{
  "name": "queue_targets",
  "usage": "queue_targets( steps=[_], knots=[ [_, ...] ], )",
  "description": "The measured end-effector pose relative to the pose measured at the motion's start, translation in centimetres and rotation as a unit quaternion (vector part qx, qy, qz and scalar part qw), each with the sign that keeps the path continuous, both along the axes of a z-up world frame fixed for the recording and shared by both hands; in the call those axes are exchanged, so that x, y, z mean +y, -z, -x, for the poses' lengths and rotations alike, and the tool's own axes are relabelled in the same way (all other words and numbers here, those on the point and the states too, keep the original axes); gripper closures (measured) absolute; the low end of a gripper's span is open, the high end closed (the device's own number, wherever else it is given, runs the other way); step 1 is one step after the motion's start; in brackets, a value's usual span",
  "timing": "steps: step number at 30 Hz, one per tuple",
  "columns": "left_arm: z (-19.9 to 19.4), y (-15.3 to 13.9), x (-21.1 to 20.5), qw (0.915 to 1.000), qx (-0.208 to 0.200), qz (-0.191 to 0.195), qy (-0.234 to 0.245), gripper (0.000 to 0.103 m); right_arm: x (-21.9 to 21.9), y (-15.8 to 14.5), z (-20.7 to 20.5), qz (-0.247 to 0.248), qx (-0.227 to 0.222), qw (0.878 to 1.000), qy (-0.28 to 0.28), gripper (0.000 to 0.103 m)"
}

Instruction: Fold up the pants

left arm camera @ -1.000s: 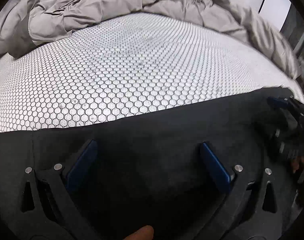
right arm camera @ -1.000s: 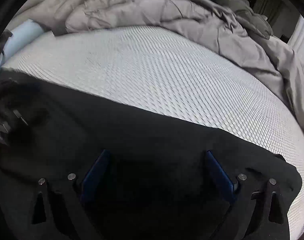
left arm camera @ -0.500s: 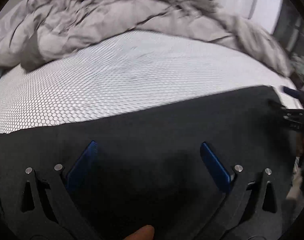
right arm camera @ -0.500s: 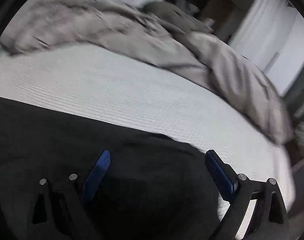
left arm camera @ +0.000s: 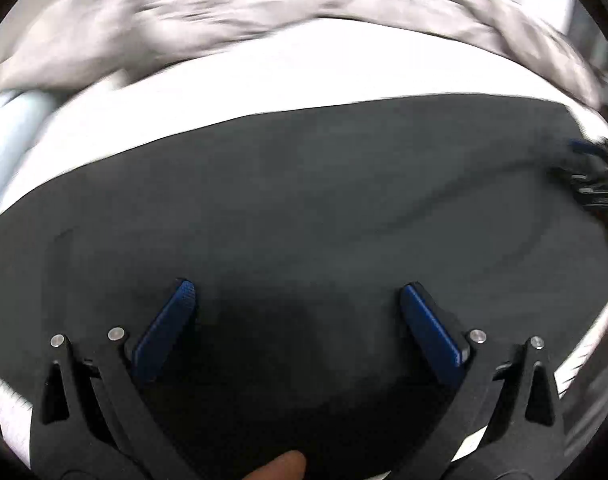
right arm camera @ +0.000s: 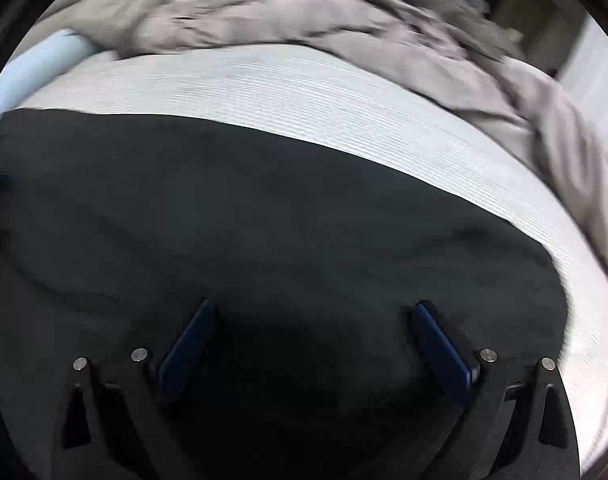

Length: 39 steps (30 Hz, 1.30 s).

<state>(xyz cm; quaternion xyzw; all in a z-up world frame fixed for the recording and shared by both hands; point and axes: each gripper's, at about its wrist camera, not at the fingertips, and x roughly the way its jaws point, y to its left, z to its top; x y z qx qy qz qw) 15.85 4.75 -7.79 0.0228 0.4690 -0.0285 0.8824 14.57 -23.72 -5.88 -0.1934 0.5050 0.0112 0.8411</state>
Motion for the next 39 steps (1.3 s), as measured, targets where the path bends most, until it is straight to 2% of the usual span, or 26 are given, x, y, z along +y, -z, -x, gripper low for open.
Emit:
queue_targets(
  steps=[3,6,7,8,9,10,12,13,14,16,18,20,22,23,26,28,29,32,34,36,37,38,39],
  knots=[
    [1.9,-0.5,4.0,0.9989,-0.014,0.030,-0.034,0.001,-1.7,-0.3,0.0,-0.011,-0.003,1.000,0.022,0.002],
    [3.7,-2.7,3.2,0.9984,-0.030,0.036,-0.032,0.001,-0.5,-1.6,0.0,-0.004,-0.011,1.000,0.028,0.002],
    [4.3,-3.9,1.5,0.9972,-0.048,0.055,-0.011,0.001,0.2,-2.0,0.3,-0.018,-0.013,1.000,0.020,0.002],
    [4.5,-4.5,-0.3,0.9957,-0.057,0.071,0.015,0.001,2.3,-3.0,1.0,-0.048,-0.013,0.999,-0.013,0.002],
    [4.4,-4.7,-2.0,0.9946,-0.056,0.078,0.041,0.001,3.8,-3.3,2.0,-0.059,-0.011,0.998,-0.033,0.002],
    [4.1,-4.5,-4.5,0.9925,-0.044,0.082,0.079,0.001,6.1,-3.7,2.5,-0.073,-0.009,0.995,-0.063,0.002],
    [3.7,-3.2,-7.6,0.9897,-0.017,0.061,0.128,0.001,9.9,-3.3,3.2,-0.104,0.011,0.989,-0.108,0.002],
    [3.6,-2.0,-8.5,0.9911,0.001,0.029,0.130,0.001,11.3,-2.6,3.4,-0.118,0.030,0.985,-0.121,0.002],
    [3.7,-1.2,-8.4,0.9918,0.014,0.013,0.126,0.001,12.5,-1.4,3.5,-0.121,0.056,0.982,-0.135,0.003],
    [4.7,-0.6,-6.4,0.9921,0.011,0.031,0.121,0.000,13.4,0.8,4.0,-0.077,0.082,0.983,-0.144,0.003],
    [6.3,-0.9,-2.8,0.9961,-0.002,0.028,0.084,0.000,11.5,1.1,4.4,-0.062,0.076,0.986,-0.137,0.002],
    [7.7,-0.7,0.4,0.9983,-0.007,0.040,0.043,0.000,7.8,0.4,4.2,-0.059,0.062,0.992,-0.090,0.001],
    [8.8,-0.8,3.7,0.9973,-0.012,0.071,0.015,0.000,4.1,0.2,4.1,-0.048,0.051,0.997,-0.039,0.001],
    [9.3,-1.1,4.3,0.9979,-0.017,0.063,0.001,0.001,2.1,0.3,3.9,-0.035,0.045,0.998,-0.009,0.001],
    [9.8,-2.6,4.0,0.9981,-0.031,0.054,0.003,0.001,0.7,-0.8,3.4,-0.068,0.033,0.997,0.020,0.001],
    [7.5,-4.1,3.5,0.9968,-0.044,0.066,0.014,0.001,2.2,-1.8,3.3,-0.064,0.005,0.998,0.024,0.001],
    [6.3,-4.4,2.8,0.9970,-0.042,0.063,0.019,0.001,3.5,-2.3,3.3,-0.079,-0.005,0.997,0.010,0.001],
    [0.7,-3.3,0.1,0.9986,-0.002,0.046,0.026,0.002,9.0,-2.4,2.4,-0.125,0.006,0.991,-0.041,0.001],
    [-3.0,-2.0,-1.5,0.9988,0.031,0.031,0.022,0.009,12.7,-1.1,1.2,-0.135,0.027,0.988,-0.067,0.001],
    [-4.0,-1.0,-1.5,0.9991,0.032,0.013,0.024,0.010,15.5,0.6,-0.4,-0.123,0.046,0.988,-0.082,0.001],
    [-3.3,-1.2,-1.3,0.9991,0.026,0.014,0.030,0.016,16.7,1.7,-0.9,-0.104,0.059,0.988,-0.096,0.002],
    [-3.0,-1.5,-0.6,0.9990,0.024,0.018,0.032,0.019,16.9,2.5,-1.2,-0.079,0.060,0.990,-0.102,0.002],
    [-2.4,-1.6,0.3,0.9991,0.022,0.024,0.026,0.026,16.5,3.1,-1.7,-0.057,0.055,0.991,-0.107,0.002]
  ],
)
